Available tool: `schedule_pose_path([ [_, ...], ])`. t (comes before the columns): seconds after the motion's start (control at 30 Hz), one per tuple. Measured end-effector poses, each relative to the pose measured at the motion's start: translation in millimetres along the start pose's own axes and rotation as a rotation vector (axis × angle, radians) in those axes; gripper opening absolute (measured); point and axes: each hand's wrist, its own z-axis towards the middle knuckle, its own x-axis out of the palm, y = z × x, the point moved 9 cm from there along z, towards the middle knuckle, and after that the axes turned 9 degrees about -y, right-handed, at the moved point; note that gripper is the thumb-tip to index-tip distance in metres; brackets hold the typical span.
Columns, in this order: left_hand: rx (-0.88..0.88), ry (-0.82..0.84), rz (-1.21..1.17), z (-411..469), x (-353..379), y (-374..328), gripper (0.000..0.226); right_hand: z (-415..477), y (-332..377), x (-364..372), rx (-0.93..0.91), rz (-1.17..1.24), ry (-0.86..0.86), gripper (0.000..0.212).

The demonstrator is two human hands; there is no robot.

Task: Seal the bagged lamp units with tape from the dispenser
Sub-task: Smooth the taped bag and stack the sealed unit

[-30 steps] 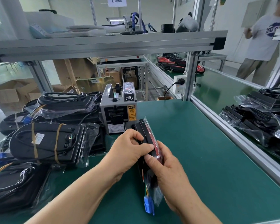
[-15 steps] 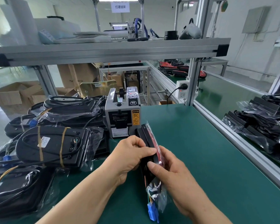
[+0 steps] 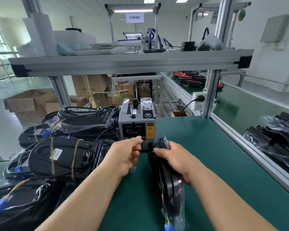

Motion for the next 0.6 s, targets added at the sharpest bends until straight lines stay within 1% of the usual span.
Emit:
schedule_pose_path([
  [0.07,-0.052,-0.129,-0.07,26,-9,-1,0.012,0,-1,1,0.002,-0.012,-0.017,0.041],
  [0.13,-0.112,-0.187,-0.123,45,-9,4,0.015,-1,-3,0,-0.008,-0.027,-0.036,0.045],
  [0.2,-0.149,-0.229,-0.167,57,-7,7,0.01,0,-5,-4,-0.007,-0.032,-0.06,0.049],
  [0.33,-0.155,-0.297,-0.233,70,-4,6,0.01,3,-8,-8,-0.004,-0.015,-0.074,0.044],
  [0.4,-0.155,-0.316,-0.274,75,-1,3,0.014,4,-9,-8,-0.001,-0.01,-0.08,0.047],
  [0.47,-0.159,-0.361,-0.318,78,1,1,0.019,5,-10,-9,0.002,-0.008,-0.084,0.042],
  [0.53,-0.125,-0.423,-0.361,75,0,-1,0.02,4,-9,-9,-0.003,-0.012,-0.085,0.035],
  [0.6,-0.067,-0.462,-0.375,68,-2,-4,0.017,3,-8,-11,-0.009,-0.016,-0.089,0.034],
])
